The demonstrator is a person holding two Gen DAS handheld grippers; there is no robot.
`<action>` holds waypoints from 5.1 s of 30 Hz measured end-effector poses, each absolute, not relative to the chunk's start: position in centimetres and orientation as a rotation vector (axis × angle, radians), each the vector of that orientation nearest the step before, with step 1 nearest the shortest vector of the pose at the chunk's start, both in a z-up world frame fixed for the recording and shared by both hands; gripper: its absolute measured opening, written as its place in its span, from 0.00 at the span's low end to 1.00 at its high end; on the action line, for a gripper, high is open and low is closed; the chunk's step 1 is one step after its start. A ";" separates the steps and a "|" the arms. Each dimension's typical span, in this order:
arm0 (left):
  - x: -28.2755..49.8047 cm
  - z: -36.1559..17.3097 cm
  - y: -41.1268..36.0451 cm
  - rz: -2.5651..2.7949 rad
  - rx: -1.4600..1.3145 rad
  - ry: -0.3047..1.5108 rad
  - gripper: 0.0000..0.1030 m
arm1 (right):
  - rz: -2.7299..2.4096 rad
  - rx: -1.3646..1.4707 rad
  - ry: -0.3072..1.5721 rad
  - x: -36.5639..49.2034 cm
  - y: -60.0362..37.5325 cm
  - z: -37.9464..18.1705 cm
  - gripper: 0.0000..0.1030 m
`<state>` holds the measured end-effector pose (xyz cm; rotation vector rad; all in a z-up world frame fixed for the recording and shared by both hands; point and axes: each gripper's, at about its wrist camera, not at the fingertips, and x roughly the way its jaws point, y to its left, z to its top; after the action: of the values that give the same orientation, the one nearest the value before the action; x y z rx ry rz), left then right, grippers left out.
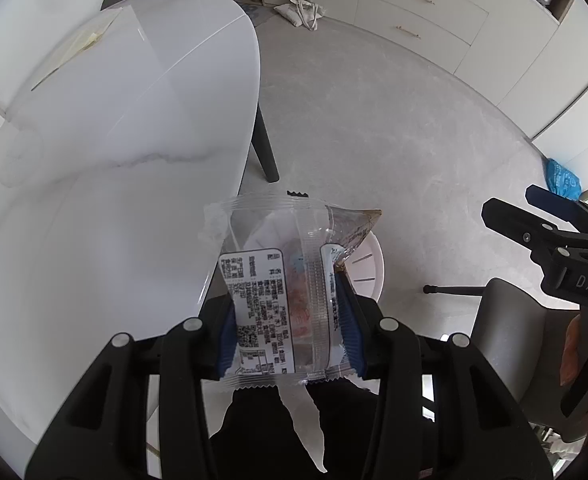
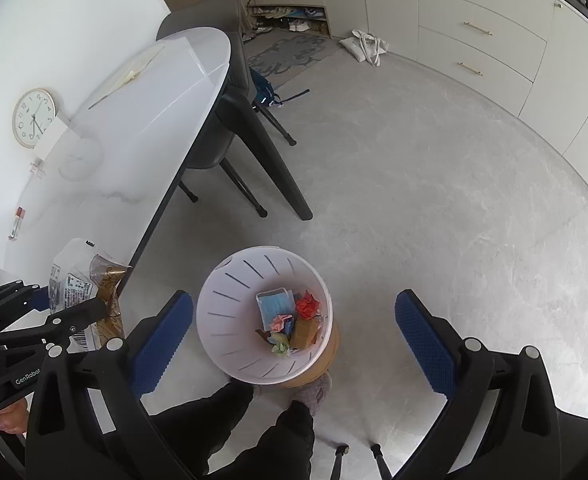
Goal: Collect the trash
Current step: 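Drop the pink paper and clear snack packet into the wastebasket, then grasp the red-and-white medicine box with the left tool, then carry the medicine box over the wastebasket and open the left tool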
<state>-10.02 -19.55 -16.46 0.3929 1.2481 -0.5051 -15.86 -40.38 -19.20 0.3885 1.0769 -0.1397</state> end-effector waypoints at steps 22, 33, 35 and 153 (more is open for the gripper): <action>-10.5 -25.9 -23.2 -0.599 0.526 1.381 0.72 | -0.186 0.406 1.098 -16.4 -42.4 -19.6 0.98; -7.9 -12.6 -15.0 -0.421 0.240 1.143 0.91 | -0.067 0.318 1.001 -14.2 -38.6 -13.8 0.97; -7.1 -10.2 -11.3 -0.336 0.180 1.105 0.92 | 0.005 0.271 0.969 -12.9 -36.3 -11.9 0.97; -8.3 -18.6 -16.9 -0.569 0.251 1.313 0.81 | -0.192 0.347 0.949 -21.6 -35.8 -13.1 0.98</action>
<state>-8.29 -16.87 -18.56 0.2510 1.3132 -0.5688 -21.58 -35.75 -13.10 0.3466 0.9495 -0.1923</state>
